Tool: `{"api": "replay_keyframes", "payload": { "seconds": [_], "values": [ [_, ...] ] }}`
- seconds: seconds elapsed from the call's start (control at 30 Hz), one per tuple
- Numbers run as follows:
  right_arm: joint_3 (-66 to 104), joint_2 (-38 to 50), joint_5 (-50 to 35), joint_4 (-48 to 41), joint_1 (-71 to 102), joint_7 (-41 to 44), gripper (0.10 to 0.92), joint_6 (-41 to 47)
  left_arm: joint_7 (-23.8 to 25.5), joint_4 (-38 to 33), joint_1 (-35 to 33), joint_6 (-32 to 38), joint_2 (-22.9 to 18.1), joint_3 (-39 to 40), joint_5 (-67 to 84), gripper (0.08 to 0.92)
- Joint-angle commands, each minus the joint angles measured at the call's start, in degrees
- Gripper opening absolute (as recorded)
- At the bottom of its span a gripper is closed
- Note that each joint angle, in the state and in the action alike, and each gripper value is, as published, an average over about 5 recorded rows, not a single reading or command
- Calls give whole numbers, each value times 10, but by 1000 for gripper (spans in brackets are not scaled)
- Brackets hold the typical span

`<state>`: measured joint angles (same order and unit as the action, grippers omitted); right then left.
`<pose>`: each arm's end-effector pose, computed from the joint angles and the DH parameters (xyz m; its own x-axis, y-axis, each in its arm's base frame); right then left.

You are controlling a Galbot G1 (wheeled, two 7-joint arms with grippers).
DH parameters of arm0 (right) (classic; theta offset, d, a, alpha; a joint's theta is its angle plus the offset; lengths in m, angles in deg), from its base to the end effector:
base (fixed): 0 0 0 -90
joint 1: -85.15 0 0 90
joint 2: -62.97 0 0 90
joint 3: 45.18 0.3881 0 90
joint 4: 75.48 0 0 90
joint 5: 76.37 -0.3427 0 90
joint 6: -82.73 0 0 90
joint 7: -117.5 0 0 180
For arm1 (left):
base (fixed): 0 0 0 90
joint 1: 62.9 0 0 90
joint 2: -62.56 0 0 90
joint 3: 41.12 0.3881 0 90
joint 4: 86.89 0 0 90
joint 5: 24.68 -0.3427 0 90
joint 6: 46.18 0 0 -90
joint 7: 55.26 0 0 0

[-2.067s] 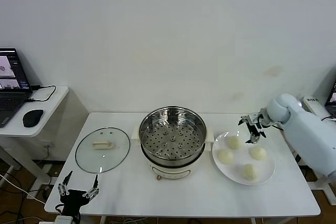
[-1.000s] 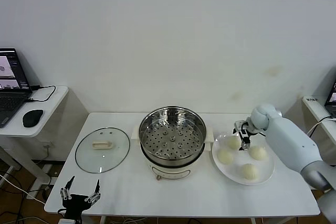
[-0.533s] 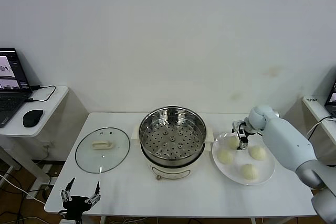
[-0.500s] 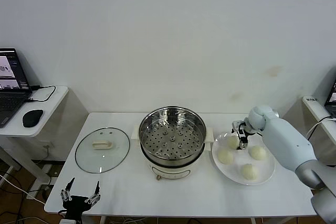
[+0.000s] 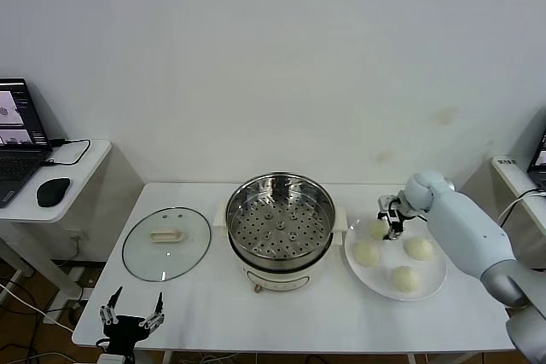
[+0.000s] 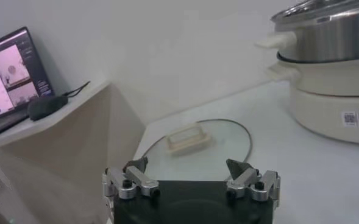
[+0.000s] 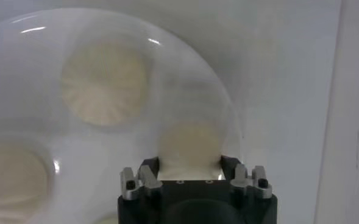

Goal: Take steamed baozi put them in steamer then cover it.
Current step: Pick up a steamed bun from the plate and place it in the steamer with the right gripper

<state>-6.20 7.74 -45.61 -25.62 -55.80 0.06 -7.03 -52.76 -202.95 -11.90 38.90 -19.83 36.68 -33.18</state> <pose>0.5825 -0.1800 -0.2604 -0.2943 -0.0630 0.9536 -0.9491 -0.0984 -0.2993 0.0911 0.0959 -0.3657 -0.9503 -0.1191 0.2877 -0.0081 0.9331 0.3596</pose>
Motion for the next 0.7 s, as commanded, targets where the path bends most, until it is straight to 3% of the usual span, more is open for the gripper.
{"api": "replay_keyframes", "payload": {
  "seconds": [0.03, 0.33, 0.57, 0.7],
  "values": [
    [-32, 71, -85, 105, -51, 22, 628, 23, 0, -1, 5, -1, -1, 7, -2, 823],
    [-141, 73, -219, 156, -236, 48, 628, 35, -3, -8, 8, -1, 0, 10, -5, 823],
    [-190, -54, -293, 64, -333, 84, 628, -4, -14, -10, 6, 0, 4, 2, -3, 823],
    [-182, -151, -301, -22, -357, 127, 633, -109, -20, -8, 5, 0, 8, -6, 1, 823]
  ]
}}
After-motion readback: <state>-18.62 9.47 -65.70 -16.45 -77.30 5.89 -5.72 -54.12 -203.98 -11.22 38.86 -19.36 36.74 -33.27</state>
